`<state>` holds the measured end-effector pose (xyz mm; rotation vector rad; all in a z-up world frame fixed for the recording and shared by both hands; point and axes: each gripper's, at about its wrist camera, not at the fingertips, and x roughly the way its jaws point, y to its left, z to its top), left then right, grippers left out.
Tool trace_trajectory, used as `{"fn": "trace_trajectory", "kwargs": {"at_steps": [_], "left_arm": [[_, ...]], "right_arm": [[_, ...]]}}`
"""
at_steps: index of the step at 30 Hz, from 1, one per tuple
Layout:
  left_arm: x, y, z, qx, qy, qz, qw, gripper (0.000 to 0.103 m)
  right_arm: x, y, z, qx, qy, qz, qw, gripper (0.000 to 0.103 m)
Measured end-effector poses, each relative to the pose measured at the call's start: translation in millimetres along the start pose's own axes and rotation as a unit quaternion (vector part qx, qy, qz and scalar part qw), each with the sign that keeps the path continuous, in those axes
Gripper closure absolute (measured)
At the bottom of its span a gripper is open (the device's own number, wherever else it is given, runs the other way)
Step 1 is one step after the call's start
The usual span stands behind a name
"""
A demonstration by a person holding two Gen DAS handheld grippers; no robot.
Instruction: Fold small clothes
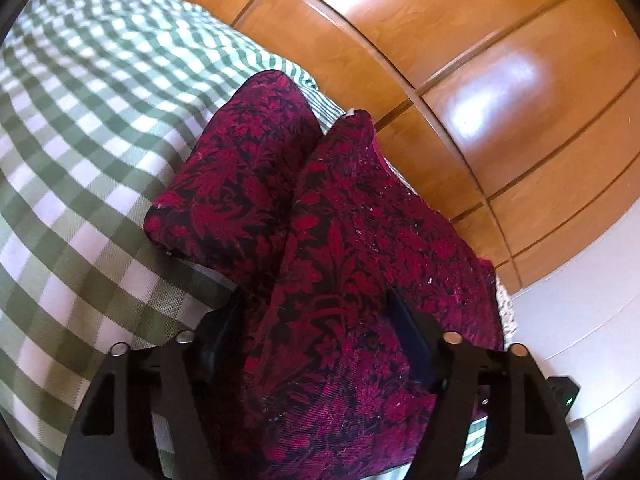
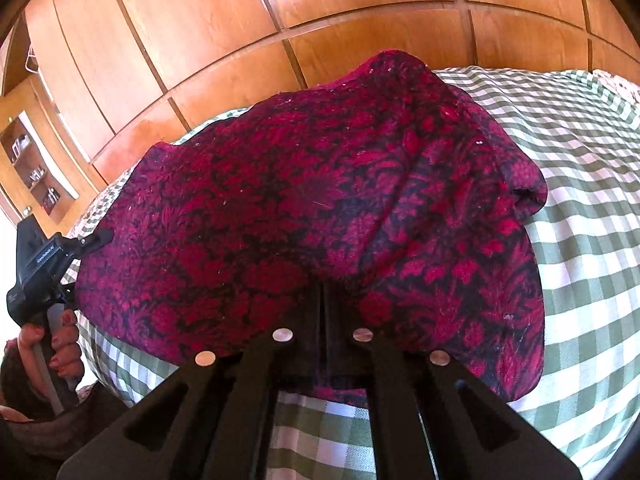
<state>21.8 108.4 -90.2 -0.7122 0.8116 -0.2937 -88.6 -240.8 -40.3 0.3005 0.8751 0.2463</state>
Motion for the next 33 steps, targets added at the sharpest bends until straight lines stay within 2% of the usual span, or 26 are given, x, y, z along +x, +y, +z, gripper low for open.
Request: {"fn": "trace_trajectory", "kwargs": {"at_steps": [8,12,20,25,33], "left_arm": [[1,6,6,-0.058,0.031,-0.013,0.9977,0.061],[-1,0,11,-0.06,0.031,-0.013,0.9976,0.068],[-24,-47,22,0.017,-0.009,-0.021,0.9996,0.073],[-34,-81,23,0.071,-0.03,-0.036,0.9964,0.074],[-36,-136,24,0.128,-0.041,-0.074,0.9881,0.074]], "right_arm": [[1,-3,1,0.015,0.003,0.009,1.0,0.103],[0,-4,2,0.019,0.005,0.01,1.0,0.103],[0,-6,2,0.028,0.007,0.015,0.999,0.103],[0,-8,3,0.034,0.008,0.02,0.999,0.103],[1,-11,3,0.047,0.01,0.028,0.998,0.103]]}}
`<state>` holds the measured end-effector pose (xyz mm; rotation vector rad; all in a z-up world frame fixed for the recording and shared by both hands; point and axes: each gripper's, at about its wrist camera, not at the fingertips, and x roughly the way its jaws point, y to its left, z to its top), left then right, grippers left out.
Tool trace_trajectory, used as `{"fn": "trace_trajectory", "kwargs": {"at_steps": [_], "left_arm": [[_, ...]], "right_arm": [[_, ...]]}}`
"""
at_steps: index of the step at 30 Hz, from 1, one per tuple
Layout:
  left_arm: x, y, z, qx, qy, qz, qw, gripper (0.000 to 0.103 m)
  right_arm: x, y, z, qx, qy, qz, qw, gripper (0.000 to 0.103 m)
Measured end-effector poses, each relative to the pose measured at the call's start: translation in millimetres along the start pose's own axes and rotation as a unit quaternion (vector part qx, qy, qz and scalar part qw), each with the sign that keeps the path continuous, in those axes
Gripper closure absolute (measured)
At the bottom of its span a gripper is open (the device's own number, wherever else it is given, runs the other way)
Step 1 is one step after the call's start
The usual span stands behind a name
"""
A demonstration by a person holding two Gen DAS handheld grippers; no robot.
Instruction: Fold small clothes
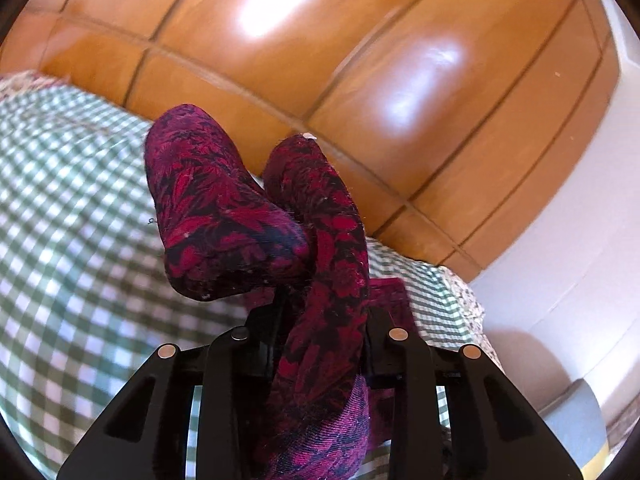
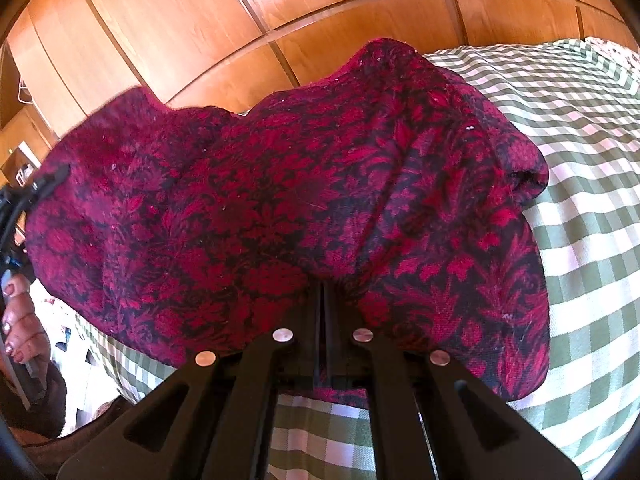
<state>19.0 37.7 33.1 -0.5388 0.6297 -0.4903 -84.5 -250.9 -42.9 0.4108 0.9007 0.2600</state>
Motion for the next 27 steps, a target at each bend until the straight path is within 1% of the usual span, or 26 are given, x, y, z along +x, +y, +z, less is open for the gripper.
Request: {"fn": "trace_trajectory", "kwargs": {"at_steps": [2,6,9,11,15,17,19,21,24,27], "left_arm": [[5,-14,2,0.02,-0.001,-0.01,0.9998,0.074],[15,-36,0,0.043,0.001,-0.026,0.9987,0.074],[24,-52,0,0.06,0.004,-0.031,0.9977,0.074],[29,-61,-2,0.07,0.008,-0.035,0.9969,0.074],[38,-73,-3,0.088,0.014,-0.038,0.9953,0.074],[42,-79,-5,0.097,0.017,-0.04,0.9943,0.074],[47,-84,-7,0.103,0.022,-0.043,0.9935,0.074],[53,-90,-10,0.11,0.027,-0.041,0.9927,0.074],[61,-97,-12,0.115,0.033,-0.043,0.9919,0.074],[71,-106,-16,0.13,0.039,-0.042,0.9899,0.074]], "right_arm": [[0,-1,0,0.001,0.001,0.001,1.0,0.103],[-2,-2,1,0.009,0.002,0.006,1.0,0.103],[-7,-1,4,0.016,-0.001,0.015,1.0,0.1],[-14,1,6,0.011,-0.012,0.014,1.0,0.097],[-27,6,11,-0.013,-0.036,-0.022,0.999,0.097],[-33,3,13,-0.002,-0.045,-0.021,0.999,0.097],[-38,-2,14,0.012,-0.05,-0.024,0.998,0.092],[-42,-8,15,0.024,-0.056,-0.03,0.998,0.089],[-45,-16,16,0.038,-0.057,-0.042,0.997,0.089],[-43,-28,13,0.06,-0.045,-0.034,0.997,0.091]]}}
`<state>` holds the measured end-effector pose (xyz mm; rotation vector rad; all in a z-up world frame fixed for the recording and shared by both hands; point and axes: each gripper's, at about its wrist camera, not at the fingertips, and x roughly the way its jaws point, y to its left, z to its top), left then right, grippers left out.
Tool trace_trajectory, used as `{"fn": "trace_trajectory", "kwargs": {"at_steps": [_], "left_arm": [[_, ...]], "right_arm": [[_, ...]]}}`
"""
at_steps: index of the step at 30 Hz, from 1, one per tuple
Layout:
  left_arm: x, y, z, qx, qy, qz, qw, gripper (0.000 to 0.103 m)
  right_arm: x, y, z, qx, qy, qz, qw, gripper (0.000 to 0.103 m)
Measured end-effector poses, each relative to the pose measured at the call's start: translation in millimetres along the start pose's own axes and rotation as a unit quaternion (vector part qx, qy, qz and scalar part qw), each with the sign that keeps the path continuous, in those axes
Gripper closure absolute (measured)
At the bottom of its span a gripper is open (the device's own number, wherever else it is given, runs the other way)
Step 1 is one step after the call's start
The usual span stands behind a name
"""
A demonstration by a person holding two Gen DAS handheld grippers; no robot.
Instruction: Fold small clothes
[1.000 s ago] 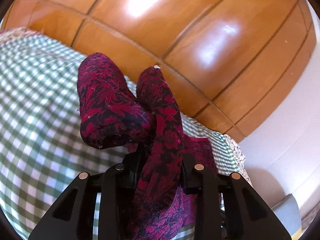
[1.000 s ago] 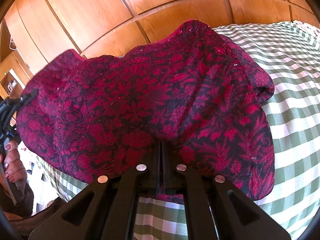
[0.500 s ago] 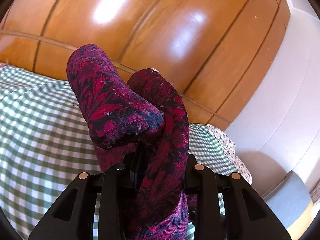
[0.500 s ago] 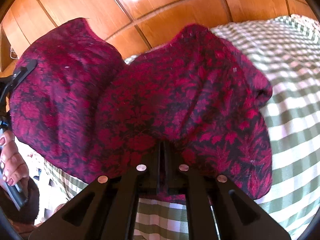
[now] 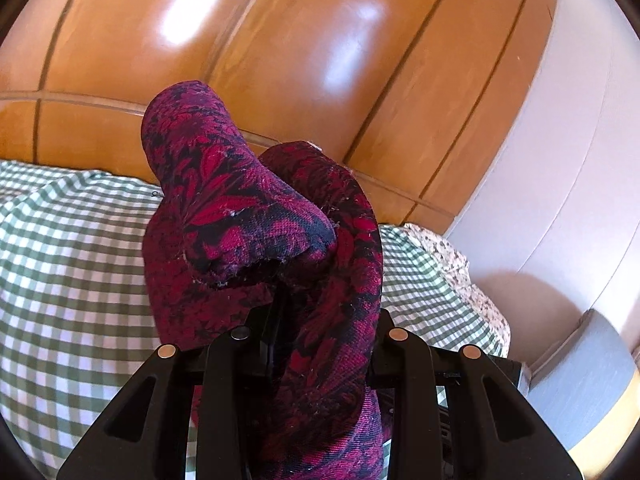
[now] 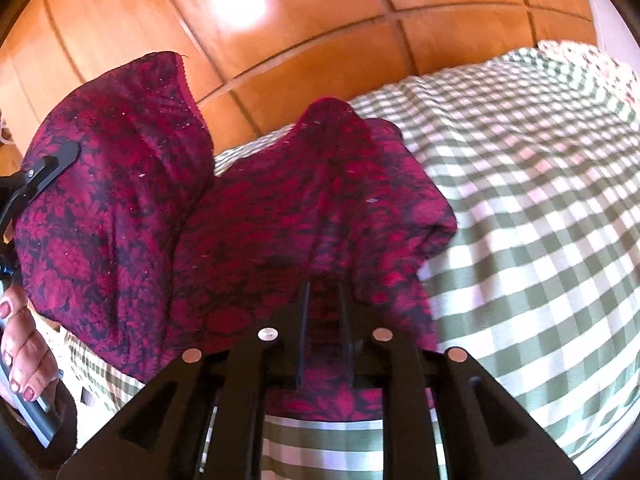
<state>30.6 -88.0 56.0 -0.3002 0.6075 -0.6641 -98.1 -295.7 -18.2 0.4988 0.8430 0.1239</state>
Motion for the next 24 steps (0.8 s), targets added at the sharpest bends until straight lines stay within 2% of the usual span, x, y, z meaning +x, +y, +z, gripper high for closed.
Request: {"fn": "trace_trajectory", "kwargs": {"at_steps": [5,12,20,24], "left_arm": [[22,-20,-8,0.04,0.021,0.004,0.9989,0.074],[61,-51,-29,0.116,0.057,0.031,0.9912,0.073],[81,-71,-59,0.165,0.069,0.036,0.9833,0.068],[88,-76,-69,0.184,0.068,0.019,0.9803,0.043]], "right_arm": [[-2,-8,-8,0.018,0.004,0.014,1.0,0.091],[-9,-20,-10,0.052,0.006,0.038,0.998,0.091],[-14,-26,-14,0.059,0.004,0.047,0.997,0.091],[-9,-26,-11,0.059,0.004,0.049,0.997,0.091]]}}
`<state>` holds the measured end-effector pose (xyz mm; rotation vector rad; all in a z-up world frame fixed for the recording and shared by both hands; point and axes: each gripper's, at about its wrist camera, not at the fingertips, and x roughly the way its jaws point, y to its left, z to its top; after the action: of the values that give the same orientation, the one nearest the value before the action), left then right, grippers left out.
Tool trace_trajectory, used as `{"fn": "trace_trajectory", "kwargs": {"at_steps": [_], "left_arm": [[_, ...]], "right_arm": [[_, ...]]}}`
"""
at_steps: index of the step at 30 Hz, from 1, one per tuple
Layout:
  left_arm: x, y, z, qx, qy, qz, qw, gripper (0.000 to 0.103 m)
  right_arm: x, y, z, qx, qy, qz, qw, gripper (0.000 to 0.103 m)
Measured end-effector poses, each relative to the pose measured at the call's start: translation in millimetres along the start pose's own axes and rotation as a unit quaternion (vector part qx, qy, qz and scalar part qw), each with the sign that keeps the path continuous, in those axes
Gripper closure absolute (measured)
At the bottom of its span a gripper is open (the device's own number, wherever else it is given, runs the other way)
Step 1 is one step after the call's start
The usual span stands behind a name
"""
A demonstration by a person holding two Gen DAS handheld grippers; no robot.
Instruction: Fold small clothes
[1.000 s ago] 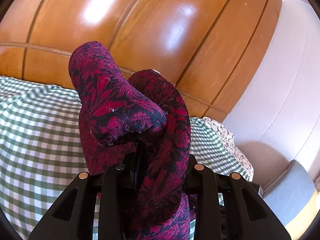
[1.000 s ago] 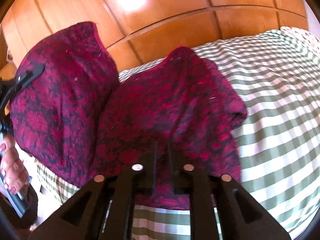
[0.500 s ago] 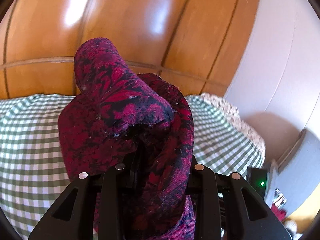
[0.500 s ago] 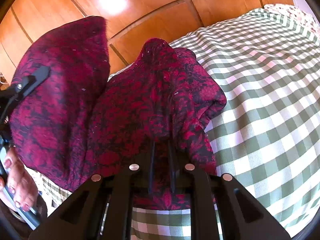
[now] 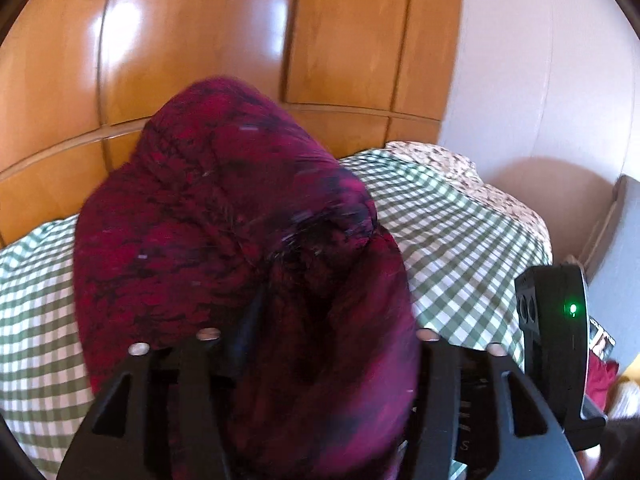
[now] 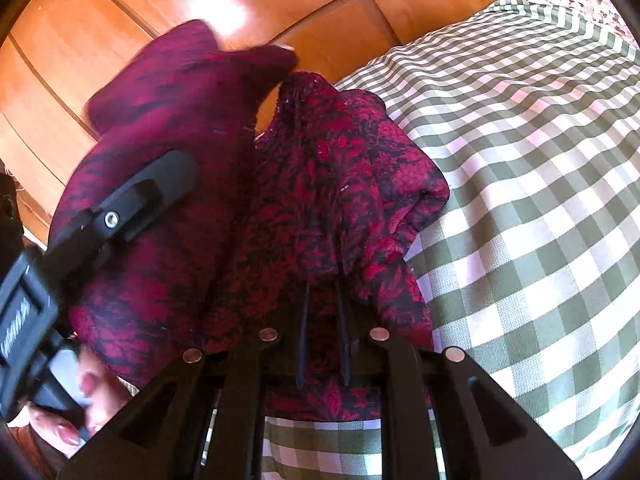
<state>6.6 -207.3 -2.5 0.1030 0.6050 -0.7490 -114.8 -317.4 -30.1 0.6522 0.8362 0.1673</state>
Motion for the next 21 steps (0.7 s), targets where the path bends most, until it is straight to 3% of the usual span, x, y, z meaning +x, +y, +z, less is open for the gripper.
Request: {"fn": "trace_trajectory", "kwargs": {"at_steps": [3,7,10,14,17,21], "left_arm": [[0,-4,-5,0.007,0.0,-0.01,0.9999,0.035],[-19,5,-5,-0.03,-0.025,-0.068,0.9969,0.02],[-37,20,-5,-0.078,-0.041,-0.115,0.9895,0.019],[-63,37,-8,-0.124,-0.073,-0.141,0.9795,0.019],[-84,50,-7,-0.137,-0.112,-0.128,0.9758,0.019],[-94,85,-2,-0.173,-0.153,-0.042,0.9721,0.019]], "right_arm": [[0,-3,1,-0.001,-0.002,0.004,1.0,0.091],[0,-1,-2,-0.01,-0.004,0.002,1.0,0.091],[-1,2,-4,-0.018,-0.006,-0.003,1.0,0.091],[-1,4,-6,-0.023,-0.009,-0.004,1.0,0.091],[-1,4,-7,-0.026,-0.01,-0.005,1.0,0.091],[1,4,-7,-0.026,-0.009,-0.007,1.0,0.091]]}}
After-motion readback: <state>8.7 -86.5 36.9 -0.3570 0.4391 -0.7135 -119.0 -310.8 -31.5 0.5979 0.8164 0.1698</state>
